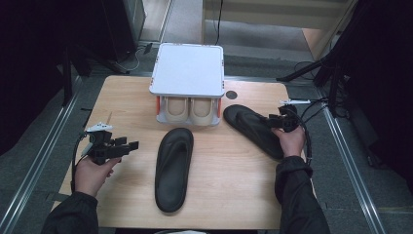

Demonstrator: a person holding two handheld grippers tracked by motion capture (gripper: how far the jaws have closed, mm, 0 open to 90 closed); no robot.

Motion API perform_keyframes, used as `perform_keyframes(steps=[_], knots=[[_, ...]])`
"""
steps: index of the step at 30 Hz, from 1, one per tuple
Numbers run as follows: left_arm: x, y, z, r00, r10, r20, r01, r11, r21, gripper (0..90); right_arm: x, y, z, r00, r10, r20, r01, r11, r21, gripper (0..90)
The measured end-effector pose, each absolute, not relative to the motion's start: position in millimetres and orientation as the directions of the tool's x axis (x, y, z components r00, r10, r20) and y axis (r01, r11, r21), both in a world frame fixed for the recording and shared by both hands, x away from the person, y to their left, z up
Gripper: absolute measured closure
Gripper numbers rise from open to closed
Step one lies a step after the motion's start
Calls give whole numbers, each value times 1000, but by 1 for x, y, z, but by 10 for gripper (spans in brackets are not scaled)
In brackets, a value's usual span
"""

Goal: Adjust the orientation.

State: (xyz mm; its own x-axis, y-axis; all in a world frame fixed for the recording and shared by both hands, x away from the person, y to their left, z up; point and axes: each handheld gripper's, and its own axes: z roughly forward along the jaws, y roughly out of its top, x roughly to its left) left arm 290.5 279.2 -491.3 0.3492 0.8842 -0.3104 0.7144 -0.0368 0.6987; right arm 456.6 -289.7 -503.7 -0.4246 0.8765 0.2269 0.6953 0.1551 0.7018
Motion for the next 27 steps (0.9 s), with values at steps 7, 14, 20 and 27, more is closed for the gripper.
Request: perform_keyframes(steps=[7, 14, 20, 27], knots=[[288, 280, -492, 345, 887, -306, 716, -38, 697, 389, 464, -283, -512, -423, 880, 216, 719, 180, 671, 493], [289, 278, -493, 347, 886, -308, 720, -41, 693, 389, 464, -284, -513, -388, 898, 209, 735, 165, 657, 600], [289, 277, -493, 351, 884, -309, 720, -43, 693, 390, 463, -281, -512, -392, 904, 171, 730, 193, 655, 664], [289, 277, -494, 351, 884, -308, 719, -44, 694, 390, 461, -278, -509, -393, 908, 147, 732, 213, 647, 750]])
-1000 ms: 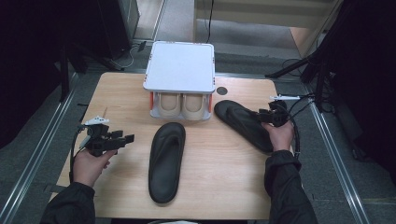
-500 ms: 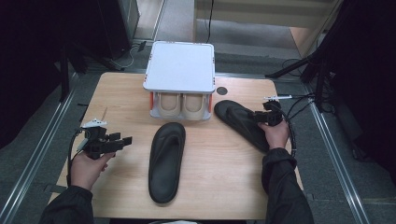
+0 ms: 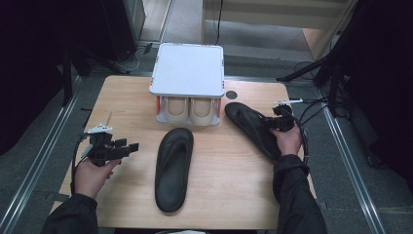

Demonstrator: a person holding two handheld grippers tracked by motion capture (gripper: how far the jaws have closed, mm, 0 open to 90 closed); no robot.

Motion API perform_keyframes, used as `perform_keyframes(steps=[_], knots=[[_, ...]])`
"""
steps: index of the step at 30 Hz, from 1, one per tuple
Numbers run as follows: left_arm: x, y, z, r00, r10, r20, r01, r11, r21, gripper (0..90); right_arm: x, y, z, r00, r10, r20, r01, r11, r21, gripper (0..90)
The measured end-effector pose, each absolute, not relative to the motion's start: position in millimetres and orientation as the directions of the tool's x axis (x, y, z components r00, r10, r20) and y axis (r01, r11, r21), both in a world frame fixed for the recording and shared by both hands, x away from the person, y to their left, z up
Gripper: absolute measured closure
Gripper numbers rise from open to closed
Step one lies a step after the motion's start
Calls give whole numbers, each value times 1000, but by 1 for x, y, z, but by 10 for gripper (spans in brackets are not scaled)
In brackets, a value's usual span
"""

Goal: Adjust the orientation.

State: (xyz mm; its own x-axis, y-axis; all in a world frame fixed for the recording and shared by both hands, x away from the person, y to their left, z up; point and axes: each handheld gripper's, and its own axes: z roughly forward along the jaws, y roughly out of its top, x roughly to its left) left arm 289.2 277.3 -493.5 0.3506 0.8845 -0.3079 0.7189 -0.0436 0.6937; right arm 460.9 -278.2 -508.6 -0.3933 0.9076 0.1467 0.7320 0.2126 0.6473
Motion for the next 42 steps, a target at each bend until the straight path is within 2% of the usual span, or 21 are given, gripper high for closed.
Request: perform_keyframes(steps=[6, 24, 42], knots=[[291, 276, -493, 352, 883, -310, 720, -44, 693, 390, 459, -277, -506, -389, 914, 120, 727, 224, 649, 816], [300, 266, -493, 385, 870, -309, 712, -67, 699, 391, 438, -274, -488, -393, 913, 112, 708, 222, 671, 817], [313, 251, -491, 427, 851, -305, 709, -106, 697, 386, 397, -266, -477, -409, 906, 109, 704, 237, 670, 815]])
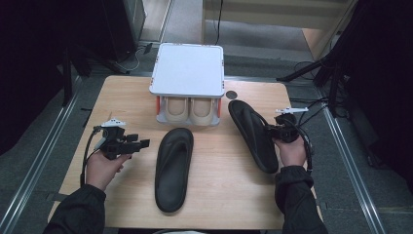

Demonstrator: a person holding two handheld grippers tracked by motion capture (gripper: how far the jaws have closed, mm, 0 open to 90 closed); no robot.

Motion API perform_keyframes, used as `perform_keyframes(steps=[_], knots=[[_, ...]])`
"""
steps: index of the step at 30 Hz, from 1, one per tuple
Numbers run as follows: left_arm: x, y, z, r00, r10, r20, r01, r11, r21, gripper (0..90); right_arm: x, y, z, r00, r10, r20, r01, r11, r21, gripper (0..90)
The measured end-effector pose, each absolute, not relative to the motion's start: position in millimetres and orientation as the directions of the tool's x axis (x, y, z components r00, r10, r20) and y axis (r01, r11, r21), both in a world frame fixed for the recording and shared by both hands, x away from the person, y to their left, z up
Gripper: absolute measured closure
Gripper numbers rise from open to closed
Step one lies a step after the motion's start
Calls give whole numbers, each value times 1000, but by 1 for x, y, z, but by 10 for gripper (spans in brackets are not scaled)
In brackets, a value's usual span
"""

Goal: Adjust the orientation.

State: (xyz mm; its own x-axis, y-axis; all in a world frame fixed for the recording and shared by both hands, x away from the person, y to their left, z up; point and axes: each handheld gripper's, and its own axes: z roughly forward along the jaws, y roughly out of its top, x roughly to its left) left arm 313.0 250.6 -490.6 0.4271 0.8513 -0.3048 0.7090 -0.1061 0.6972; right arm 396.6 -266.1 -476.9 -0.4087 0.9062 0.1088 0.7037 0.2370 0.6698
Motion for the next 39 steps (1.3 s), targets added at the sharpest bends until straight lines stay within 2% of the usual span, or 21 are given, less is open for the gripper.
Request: perform_keyframes(steps=[19, 26, 39], knots=[[327, 231, -490, 481, 823, -304, 697, -149, 701, 386, 347, -235, -482, -434, 876, 210, 729, 205, 653, 805], [328, 230, -490, 485, 818, -308, 695, -147, 704, 386, 335, -216, -487, -459, 860, 221, 733, 227, 641, 806], [328, 229, -491, 486, 817, -309, 696, -148, 703, 386, 336, -184, -500, -502, 850, 161, 730, 317, 605, 789]])
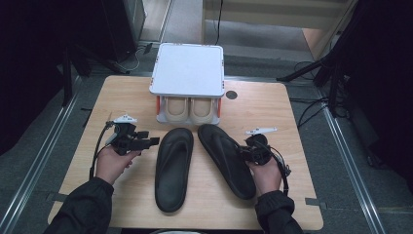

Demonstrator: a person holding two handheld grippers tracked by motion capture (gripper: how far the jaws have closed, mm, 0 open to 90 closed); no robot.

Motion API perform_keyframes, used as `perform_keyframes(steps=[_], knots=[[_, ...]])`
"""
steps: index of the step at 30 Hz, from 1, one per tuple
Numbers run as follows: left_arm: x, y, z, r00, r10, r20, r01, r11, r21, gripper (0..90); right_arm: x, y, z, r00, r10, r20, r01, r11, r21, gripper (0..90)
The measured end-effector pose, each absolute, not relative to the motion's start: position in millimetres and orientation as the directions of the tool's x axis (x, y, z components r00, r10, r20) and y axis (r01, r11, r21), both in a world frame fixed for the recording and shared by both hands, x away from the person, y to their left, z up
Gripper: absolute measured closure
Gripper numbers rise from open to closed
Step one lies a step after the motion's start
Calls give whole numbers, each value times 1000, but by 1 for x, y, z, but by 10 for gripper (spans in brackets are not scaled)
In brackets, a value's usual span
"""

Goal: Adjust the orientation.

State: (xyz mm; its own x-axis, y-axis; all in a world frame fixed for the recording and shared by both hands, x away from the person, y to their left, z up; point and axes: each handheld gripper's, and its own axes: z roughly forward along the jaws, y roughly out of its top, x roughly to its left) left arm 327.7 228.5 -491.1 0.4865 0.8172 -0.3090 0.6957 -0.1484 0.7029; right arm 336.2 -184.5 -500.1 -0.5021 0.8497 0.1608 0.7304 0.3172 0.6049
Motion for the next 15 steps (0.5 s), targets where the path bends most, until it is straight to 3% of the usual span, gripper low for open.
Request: perform_keyframes(steps=[15], knots=[[328, 228, -491, 494, 814, -306, 699, -162, 696, 405, 336, -170, -504, -513, 847, 139, 718, 334, 610, 685]])
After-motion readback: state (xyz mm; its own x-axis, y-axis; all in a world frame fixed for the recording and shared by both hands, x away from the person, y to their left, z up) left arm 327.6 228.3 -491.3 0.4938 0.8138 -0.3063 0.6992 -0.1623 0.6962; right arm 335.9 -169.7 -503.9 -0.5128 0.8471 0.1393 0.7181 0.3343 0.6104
